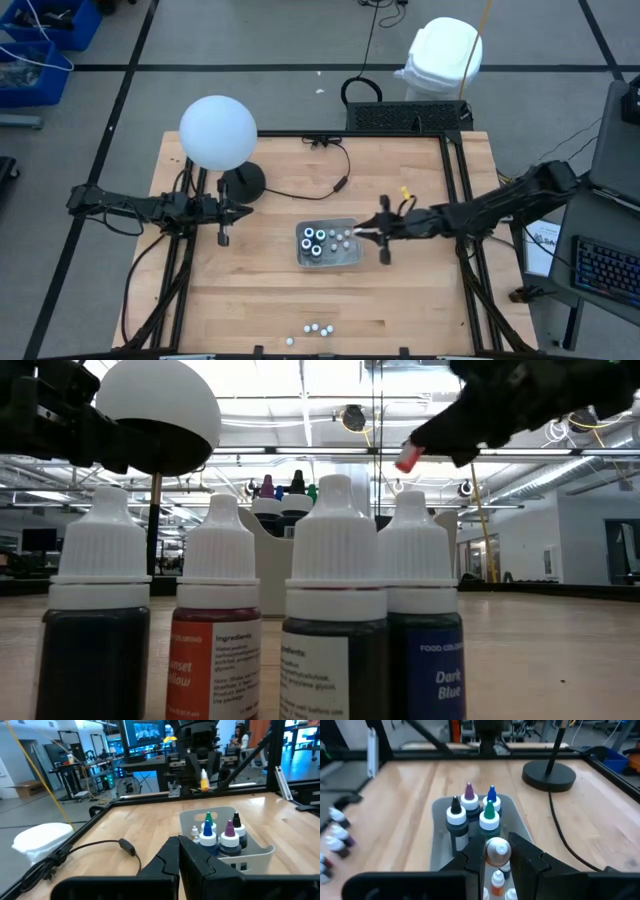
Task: Pick & Place food coloring
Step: Put the small orange food coloring bottle into the gray bin
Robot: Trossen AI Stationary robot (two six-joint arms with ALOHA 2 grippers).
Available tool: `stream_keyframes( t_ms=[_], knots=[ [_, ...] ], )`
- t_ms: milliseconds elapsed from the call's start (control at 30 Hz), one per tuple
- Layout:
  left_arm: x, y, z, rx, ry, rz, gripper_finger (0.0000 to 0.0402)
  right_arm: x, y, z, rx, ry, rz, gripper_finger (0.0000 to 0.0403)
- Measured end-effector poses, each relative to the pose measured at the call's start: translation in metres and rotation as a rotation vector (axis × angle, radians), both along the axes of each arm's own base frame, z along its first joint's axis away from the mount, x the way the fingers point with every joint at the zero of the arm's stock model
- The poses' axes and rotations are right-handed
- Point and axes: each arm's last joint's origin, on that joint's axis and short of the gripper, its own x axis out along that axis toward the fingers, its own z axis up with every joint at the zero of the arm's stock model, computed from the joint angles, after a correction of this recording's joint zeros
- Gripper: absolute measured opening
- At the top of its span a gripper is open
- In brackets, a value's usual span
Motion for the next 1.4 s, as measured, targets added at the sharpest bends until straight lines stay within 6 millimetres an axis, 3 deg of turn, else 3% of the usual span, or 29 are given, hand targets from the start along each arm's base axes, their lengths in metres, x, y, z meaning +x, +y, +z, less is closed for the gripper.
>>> stream_keyframes(
  t_ms=[200, 467, 633, 1400],
  knots=[
    [0.0, 0.0, -0.001, 0.031, 0.01, 0.0, 0.0008, 0.026, 0.006, -0.017, -0.064, 0.021, 0.017, 0.0054],
    [0.0, 0.0, -0.001, 0.032, 0.01, 0.0, 0.0008, 0.038, 0.011, -0.038, -0.116, 0.11, 0.041, 0.0054],
    [0.0, 0.0, -0.001, 0.023, 0.009, 0.0, 0.0008, 0.048, 0.014, -0.037, -0.124, 0.107, 0.044, 0.0055],
    [0.0, 0.002, 0.001, -0.006, -0.012, 0.052, 0.0008, 0.052, 0.029, -0.051, -0.107, 0.197, 0.098, 0.0055]
  ],
)
